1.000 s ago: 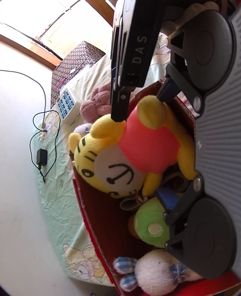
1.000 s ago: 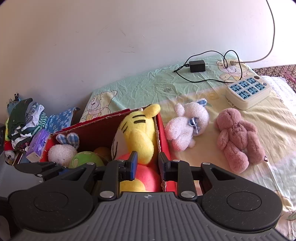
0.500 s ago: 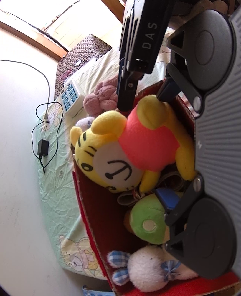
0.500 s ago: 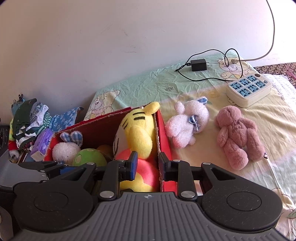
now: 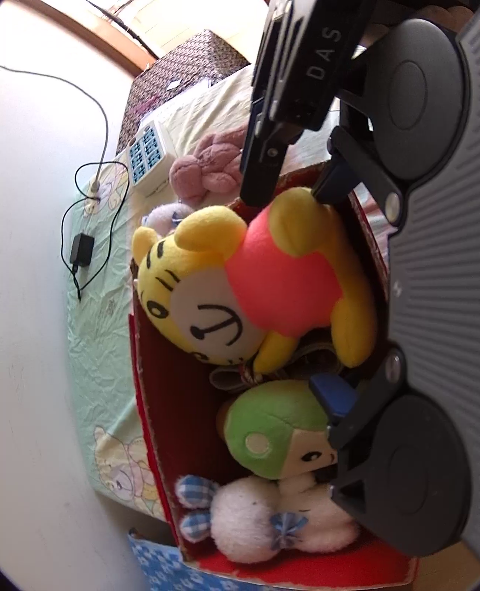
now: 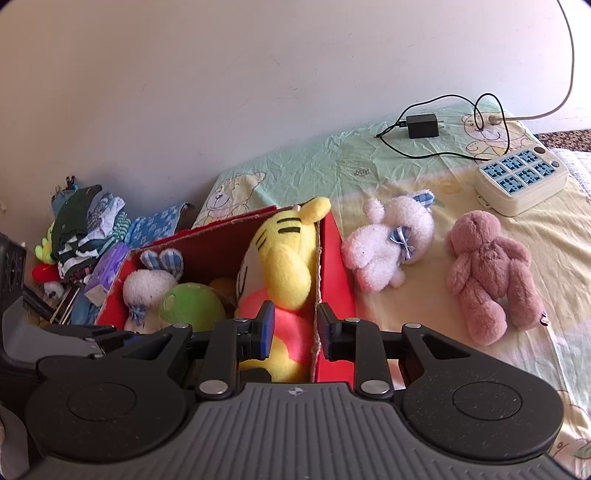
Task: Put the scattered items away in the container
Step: 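Withdraw the right gripper up out of the red box, then move the right gripper over to the pink teddy bear on the bed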
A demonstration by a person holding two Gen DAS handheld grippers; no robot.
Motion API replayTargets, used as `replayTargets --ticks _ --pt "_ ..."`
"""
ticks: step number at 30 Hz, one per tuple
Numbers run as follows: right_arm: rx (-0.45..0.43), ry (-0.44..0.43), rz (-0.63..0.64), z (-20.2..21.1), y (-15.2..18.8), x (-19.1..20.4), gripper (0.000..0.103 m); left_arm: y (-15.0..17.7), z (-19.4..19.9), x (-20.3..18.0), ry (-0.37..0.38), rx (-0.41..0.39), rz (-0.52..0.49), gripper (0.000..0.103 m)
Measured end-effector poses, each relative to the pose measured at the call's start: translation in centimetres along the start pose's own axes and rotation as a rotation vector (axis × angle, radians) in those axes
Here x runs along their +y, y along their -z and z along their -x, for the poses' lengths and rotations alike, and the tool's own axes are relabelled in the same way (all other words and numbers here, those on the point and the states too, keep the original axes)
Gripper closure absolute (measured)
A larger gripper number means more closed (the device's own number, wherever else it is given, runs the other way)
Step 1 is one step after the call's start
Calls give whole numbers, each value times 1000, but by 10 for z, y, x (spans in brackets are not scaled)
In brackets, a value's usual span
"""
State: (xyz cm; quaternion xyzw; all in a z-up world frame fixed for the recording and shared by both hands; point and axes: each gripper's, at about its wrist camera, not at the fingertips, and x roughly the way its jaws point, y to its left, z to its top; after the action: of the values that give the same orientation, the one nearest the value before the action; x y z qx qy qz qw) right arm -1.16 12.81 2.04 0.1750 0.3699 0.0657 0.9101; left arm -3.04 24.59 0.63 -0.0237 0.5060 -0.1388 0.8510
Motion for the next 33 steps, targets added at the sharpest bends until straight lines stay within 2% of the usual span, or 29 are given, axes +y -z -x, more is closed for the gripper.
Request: replayTargets --ticks 9,14,16,21,26,33 --pt "27 -57 52 5 -3 -12 76 6 1 -15 -96 -17 45 6" --pt "29 -94 63 8 -9 -21 76 8 5 -17 -125 -22 81 8" --pt "34 -112 61 10 -10 -27 76 9 12 -20 -126 -34 92 14" --pt "43 -133 36 16 -10 -49 76 10 35 -30 -140 -97 103 10" --pt "61 -134 1 20 -7 -75 76 11 34 -37 -124 -90 152 13" --pt "72 -146 -46 31 4 -105 76 15 30 -54 -130 -100 164 17"
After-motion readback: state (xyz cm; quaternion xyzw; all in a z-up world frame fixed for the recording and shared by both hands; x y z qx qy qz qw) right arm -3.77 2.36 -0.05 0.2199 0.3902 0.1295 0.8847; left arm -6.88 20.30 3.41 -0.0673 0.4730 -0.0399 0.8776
